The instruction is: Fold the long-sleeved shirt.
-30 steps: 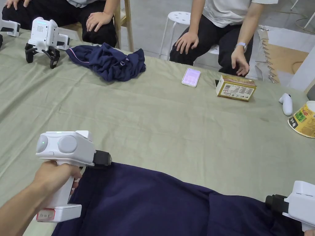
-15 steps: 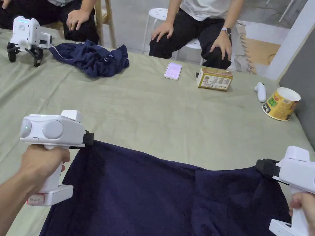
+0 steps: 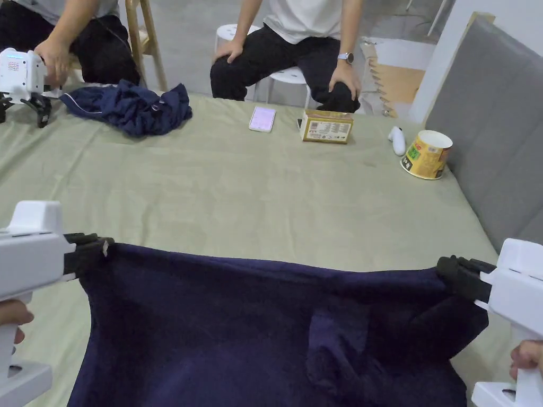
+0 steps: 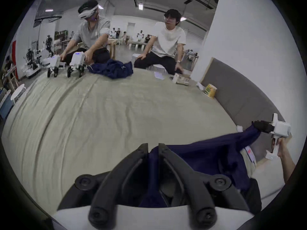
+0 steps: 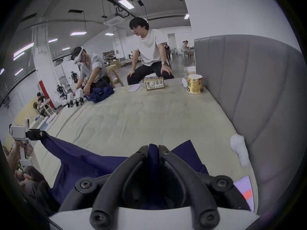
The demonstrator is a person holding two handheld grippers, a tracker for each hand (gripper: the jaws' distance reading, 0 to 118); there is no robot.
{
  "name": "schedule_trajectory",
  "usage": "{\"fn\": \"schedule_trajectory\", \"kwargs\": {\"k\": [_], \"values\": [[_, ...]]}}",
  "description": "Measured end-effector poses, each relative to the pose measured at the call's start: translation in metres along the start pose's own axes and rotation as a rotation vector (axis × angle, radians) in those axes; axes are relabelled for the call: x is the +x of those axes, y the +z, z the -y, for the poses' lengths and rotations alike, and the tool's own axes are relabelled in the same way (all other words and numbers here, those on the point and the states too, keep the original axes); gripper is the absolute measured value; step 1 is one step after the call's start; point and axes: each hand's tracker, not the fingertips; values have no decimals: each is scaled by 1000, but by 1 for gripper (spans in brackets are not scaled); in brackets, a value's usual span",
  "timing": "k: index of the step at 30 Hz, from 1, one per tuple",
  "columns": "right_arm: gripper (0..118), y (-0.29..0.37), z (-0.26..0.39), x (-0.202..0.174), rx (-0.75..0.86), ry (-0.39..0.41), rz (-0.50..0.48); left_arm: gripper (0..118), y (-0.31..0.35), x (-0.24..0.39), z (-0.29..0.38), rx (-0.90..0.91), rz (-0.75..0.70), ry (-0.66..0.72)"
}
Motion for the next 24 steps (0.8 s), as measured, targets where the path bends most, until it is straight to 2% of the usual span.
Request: {"fn": "schedule_trajectory", "kwargs": {"k": [4, 9, 11, 13, 14, 18, 19, 20, 21, 22, 23, 24], "values": [[8, 45, 59, 2, -59, -28, -13, 16, 40, 3, 62, -127, 31, -53], [8, 55, 135, 10, -300, -2, 13, 16, 44, 4, 134, -348, -15, -62], [8, 47, 160, 11, -410, 38, 9, 16, 34, 7, 160, -427, -64, -129], [8, 37, 183, 10, -477, 41, 28, 16, 20, 22, 183, -537, -131, -289], [8, 32, 189, 10, -503, 51, 25, 16, 14, 26, 188, -569, -142, -303], [9, 21, 197, 0, -507, 114, 62, 16, -7, 34, 199, -558, -229, -430], [13, 19, 195, -1, -512, 111, 68, 20, -11, 35, 198, -554, -229, -416], [21, 18, 192, -1, -516, 113, 72, 31, -14, 35, 197, -556, -231, -418], [31, 22, 193, 0, -511, 129, 69, 47, -16, 35, 197, -549, -247, -425], [58, 22, 192, 1, -500, 135, 73, 75, -13, 33, 195, -533, -311, -445], [83, 23, 189, 1, -486, 134, 85, 94, -10, 31, 192, -509, -332, -461], [107, 27, 183, 0, -483, 140, 104, 107, -1, 26, 186, -476, -336, -466]]}}
